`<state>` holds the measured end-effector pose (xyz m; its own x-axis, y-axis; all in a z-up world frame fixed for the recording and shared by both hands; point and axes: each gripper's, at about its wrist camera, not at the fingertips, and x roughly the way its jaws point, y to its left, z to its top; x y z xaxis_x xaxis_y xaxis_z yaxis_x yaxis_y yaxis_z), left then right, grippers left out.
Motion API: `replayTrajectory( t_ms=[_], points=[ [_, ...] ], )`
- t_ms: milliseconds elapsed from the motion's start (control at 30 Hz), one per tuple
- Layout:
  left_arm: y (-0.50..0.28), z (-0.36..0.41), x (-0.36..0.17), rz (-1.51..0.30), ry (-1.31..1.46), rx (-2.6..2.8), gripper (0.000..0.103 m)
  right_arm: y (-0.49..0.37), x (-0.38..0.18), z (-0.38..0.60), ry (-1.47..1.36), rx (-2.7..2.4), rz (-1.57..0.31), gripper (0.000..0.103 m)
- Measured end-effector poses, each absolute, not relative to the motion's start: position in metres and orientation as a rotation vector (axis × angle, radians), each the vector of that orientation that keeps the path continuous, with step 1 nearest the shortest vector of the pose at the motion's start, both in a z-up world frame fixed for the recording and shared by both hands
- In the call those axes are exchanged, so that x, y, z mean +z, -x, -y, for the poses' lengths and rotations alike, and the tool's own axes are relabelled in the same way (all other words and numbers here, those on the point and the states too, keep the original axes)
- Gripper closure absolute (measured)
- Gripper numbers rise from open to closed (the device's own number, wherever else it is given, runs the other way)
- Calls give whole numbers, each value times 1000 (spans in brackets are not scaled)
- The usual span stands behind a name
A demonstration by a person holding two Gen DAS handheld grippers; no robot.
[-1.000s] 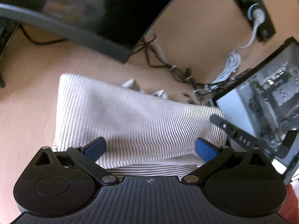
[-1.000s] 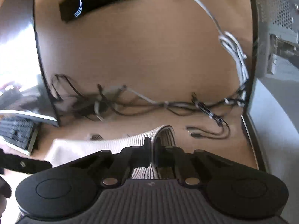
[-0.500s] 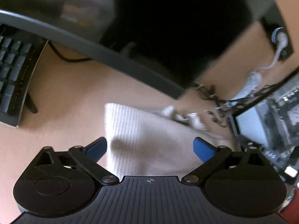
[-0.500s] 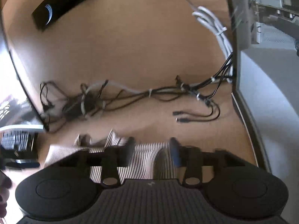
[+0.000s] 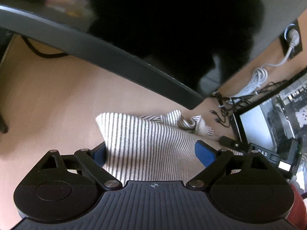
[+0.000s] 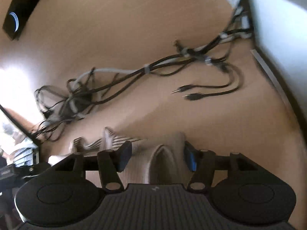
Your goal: Fold clothes
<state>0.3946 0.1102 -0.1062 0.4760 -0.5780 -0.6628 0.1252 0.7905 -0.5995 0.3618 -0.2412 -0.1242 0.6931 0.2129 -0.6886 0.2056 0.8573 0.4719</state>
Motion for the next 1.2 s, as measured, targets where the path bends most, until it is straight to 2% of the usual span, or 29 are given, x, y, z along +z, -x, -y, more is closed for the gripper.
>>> replayTrajectory(
  t_ms=[33,67,100,167,233,367,567,700,833,967,1200],
  points=[
    [-394,-109,-106,-986,515,-455,17,-365,-124,236,-536,22,-821,48],
    [-394,-108,-107,-991,518,-446,30,-368,-124,232,-523,34,-831,62],
    [-395,-107,-108,-995,521,-437,38,-371,-124,228,-511,45,-843,70],
    [-393,-109,-107,-1004,524,-423,61,-371,-116,219,-456,59,-829,74],
    [-388,-112,-99,-1000,518,-431,74,-364,-99,211,-400,80,-795,75],
    [-365,-119,-63,-965,474,-492,76,-329,-53,195,-289,132,-713,77],
    [-304,-120,-9,-962,243,-624,76,-254,-8,151,87,189,-677,78],
    [-267,-127,-6,-1008,163,-659,76,-217,-17,129,231,225,-743,80],
    [-248,-148,-20,-1060,229,-636,75,-190,-43,117,270,237,-835,81],
    [-233,-162,-36,-1099,229,-599,65,-170,-69,101,360,217,-876,83],
    [-221,-194,-46,-1171,316,-536,64,-151,-82,110,501,94,-933,84]
  ],
)
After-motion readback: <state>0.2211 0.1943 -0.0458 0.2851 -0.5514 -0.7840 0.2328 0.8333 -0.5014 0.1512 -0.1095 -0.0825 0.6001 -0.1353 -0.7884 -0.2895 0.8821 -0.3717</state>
